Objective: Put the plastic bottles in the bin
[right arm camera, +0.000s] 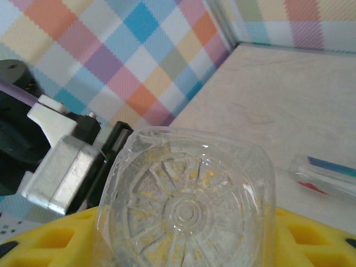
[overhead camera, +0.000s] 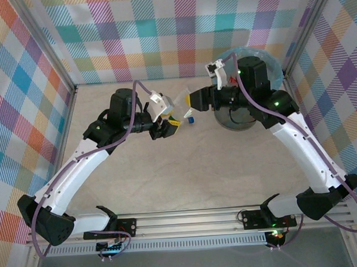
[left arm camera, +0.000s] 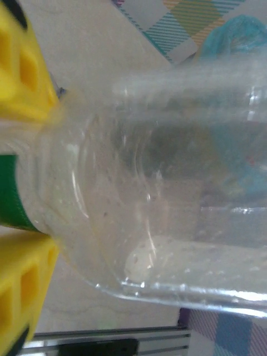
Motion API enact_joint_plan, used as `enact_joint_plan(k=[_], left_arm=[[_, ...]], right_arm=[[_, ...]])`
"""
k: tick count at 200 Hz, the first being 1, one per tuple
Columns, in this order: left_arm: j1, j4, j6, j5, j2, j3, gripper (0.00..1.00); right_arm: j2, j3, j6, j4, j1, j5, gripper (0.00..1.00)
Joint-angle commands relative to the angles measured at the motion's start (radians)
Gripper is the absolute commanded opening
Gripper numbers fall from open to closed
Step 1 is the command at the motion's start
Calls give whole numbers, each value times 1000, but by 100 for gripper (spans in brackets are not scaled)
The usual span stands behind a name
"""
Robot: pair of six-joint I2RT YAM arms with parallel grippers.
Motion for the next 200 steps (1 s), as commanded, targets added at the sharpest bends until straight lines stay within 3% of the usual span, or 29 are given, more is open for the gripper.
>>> enact_joint_plan(k=[1,28,56,92,118,151,200], left_arm=[[-7,82,-32,-47,-11,26,68],[-7,121,-65,-95,-28,13,81],[-7,145,-76,-112,-47,-4,83],[-7,152,-78,-123,-50,-22,84],[-7,151,-84,-130,-46,-32,84],[-7,152,-89,-130,-49,-55,84],[-7,153,-104,-131,-43,-75,84]], right_arm=[[8,104,-54,-107,-1,156,48],[46,258,-120,-251,-67,307,48],[101,407,-186,-341,-175,494,47],[158,457,-317,-293,-209,810,46],[226,456,-410,-268,-216,968,46],[269,367,-412,-234,-238,1022,49],[331,240,-412,-153,-244,1005,56]])
